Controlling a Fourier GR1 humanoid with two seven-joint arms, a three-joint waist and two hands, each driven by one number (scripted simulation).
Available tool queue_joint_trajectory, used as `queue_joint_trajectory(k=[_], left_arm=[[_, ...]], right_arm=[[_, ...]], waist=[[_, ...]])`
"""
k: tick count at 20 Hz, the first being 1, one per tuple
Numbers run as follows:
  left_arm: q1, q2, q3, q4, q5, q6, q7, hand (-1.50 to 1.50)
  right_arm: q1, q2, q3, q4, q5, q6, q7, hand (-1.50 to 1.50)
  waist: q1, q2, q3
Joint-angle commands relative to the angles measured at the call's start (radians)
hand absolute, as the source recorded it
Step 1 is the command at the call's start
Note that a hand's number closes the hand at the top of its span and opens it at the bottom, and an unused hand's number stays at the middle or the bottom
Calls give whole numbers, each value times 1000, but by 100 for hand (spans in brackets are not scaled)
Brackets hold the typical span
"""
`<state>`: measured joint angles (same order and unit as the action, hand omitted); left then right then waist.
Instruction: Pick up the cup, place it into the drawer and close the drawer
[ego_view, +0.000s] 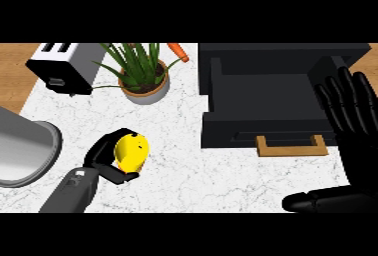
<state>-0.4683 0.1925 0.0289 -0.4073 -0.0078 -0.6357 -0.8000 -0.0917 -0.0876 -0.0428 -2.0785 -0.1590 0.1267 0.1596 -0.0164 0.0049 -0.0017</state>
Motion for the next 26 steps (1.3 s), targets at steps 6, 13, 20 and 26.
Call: queue_joint_trajectory(k=[6, 13, 20, 26], left_arm=[[40, 6, 124, -27, 113, 93, -184, 150], [103, -67, 244, -128, 212, 388, -230, 150], [178, -107, 172, -419, 240, 336, -134, 150], [193, -130, 71, -688, 236, 378, 95, 150]], right_arm=[[21, -3, -25, -2, -3, -1, -19, -150], [-47, -10, -30, 13, -21, -15, 35, -150], [9, -42, -53, -31, -40, 15, 57, -150], [-59, -6, -18, -39, -6, -50, 112, -150]], waist=[[9, 1, 0], [27, -6, 2], [25, -10, 3], [30, -12, 3]])
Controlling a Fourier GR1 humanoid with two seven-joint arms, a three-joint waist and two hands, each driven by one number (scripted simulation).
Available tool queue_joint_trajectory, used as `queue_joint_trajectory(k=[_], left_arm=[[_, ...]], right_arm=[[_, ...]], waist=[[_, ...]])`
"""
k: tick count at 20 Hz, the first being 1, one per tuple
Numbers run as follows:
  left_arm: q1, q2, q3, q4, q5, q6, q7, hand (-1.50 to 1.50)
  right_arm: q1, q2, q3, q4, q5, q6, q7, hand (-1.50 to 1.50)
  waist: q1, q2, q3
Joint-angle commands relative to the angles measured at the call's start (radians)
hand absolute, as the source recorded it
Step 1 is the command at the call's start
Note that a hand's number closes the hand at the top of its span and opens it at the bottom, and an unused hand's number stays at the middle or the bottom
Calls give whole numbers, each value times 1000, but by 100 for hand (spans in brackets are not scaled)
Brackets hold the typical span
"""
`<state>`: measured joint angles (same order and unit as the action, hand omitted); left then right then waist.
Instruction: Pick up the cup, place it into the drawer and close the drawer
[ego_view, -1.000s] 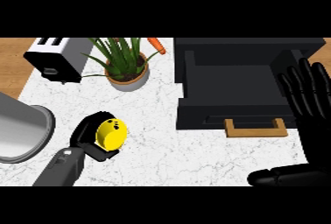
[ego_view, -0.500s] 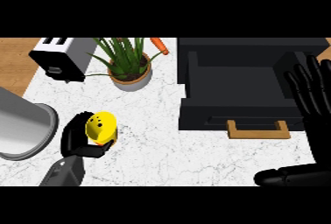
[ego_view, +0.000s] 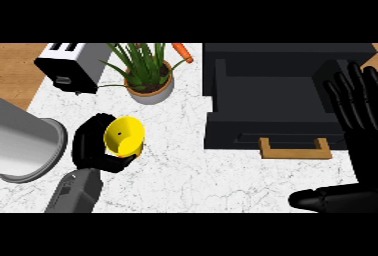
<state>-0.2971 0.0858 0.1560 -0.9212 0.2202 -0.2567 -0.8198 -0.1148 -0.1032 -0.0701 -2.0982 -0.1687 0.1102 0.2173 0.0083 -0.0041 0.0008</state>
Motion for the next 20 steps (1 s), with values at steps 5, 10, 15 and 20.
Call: queue_joint_trajectory(k=[5, 10, 15, 20], left_arm=[[31, -69, -94, -416, 60, 71, 311, 150], [-56, -85, -160, -508, 62, 217, 429, 150], [-241, -72, -132, -469, 44, 259, 543, 150], [-370, -85, -183, -443, 8, 409, 622, 150]], right_arm=[[73, 16, -3, 40, 9, 35, -100, -150], [67, -6, -21, 6, -21, 52, -71, -150], [10, -18, -26, 42, -8, 42, -53, -150], [16, 2, -6, 12, 2, 24, -42, -150]], waist=[[0, 0, 0], [-10, 3, 0], [-13, 4, -1], [-15, 4, -1]])
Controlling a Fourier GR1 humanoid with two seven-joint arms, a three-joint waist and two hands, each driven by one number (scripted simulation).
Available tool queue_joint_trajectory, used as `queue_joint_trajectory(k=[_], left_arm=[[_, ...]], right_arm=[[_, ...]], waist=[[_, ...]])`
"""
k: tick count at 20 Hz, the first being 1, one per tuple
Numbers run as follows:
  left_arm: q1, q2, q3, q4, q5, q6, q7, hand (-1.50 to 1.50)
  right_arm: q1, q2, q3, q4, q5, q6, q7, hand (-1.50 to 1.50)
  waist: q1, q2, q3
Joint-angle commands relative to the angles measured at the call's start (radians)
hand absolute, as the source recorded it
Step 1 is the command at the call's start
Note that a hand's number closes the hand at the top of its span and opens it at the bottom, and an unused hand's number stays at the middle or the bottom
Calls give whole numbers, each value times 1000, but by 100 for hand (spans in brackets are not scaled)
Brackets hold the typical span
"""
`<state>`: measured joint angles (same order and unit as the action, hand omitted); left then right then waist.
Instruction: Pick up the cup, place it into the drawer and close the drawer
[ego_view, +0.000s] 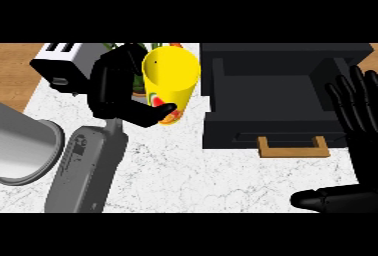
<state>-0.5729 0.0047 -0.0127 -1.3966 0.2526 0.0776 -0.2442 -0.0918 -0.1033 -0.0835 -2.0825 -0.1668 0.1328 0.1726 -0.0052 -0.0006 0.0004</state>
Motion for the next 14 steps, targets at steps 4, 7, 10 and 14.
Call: queue_joint_trajectory(k=[4, 7, 10, 14], left_arm=[[-170, -3, -25, -31, -56, 120, 171, 150], [-267, -4, -14, 175, -63, 126, 62, 150], [-334, -4, -29, 234, -40, 123, 83, 150], [-418, -5, -90, 296, -40, 207, 140, 150]], right_arm=[[5, 14, 20, -17, 14, -13, 16, -150], [30, 21, 27, -19, 24, -7, 0, -150], [-16, -15, -11, -16, -21, 7, 41, -150], [27, 1, 0, -5, 5, 16, -14, -150]], waist=[[2, -1, 0], [-5, 2, 0], [-7, 2, 0], [-8, 1, 0]])
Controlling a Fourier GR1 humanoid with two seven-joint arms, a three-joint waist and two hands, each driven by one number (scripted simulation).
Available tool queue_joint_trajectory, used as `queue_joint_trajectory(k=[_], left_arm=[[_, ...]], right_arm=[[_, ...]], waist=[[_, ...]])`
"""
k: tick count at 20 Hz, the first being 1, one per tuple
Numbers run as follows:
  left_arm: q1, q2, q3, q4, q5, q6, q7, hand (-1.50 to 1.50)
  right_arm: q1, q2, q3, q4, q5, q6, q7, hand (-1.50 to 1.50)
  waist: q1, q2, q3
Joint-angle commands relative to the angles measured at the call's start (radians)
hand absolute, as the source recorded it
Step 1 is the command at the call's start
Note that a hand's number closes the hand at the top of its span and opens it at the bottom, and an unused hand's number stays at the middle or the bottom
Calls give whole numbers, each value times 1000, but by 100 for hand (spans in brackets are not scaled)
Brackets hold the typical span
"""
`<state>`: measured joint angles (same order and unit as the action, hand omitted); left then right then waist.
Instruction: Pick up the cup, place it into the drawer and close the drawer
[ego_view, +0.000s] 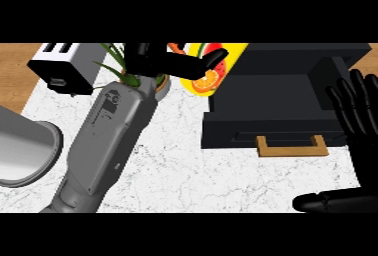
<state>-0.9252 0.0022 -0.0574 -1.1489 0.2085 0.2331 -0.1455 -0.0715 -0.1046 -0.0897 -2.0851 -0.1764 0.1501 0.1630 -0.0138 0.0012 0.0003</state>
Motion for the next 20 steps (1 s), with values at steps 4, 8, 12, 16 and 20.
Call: queue_joint_trajectory(k=[4, 8, 12, 16, 20], left_arm=[[-141, -2, -47, 202, 34, 73, -29, 150], [-231, -2, -57, 357, 109, 112, -86, 150], [-221, -2, -216, 389, 212, 194, -156, 150], [-322, -2, -201, 563, 270, 174, -187, 150], [-352, -2, -241, 655, 278, 142, -187, 150]], right_arm=[[-16, -10, -15, -4, -23, 0, 34, -150], [-34, -1, 12, -1, 0, -8, 35, -150], [-14, -5, -14, 83, 0, 32, -72, -150], [-55, -9, -6, 64, 5, 9, -17, -150], [-22, 10, 19, 63, 38, 5, -44, -150]], waist=[[-5, 1, 0], [-17, 5, 0], [-23, 5, 0], [-43, 11, 0], [-39, 10, 0]])
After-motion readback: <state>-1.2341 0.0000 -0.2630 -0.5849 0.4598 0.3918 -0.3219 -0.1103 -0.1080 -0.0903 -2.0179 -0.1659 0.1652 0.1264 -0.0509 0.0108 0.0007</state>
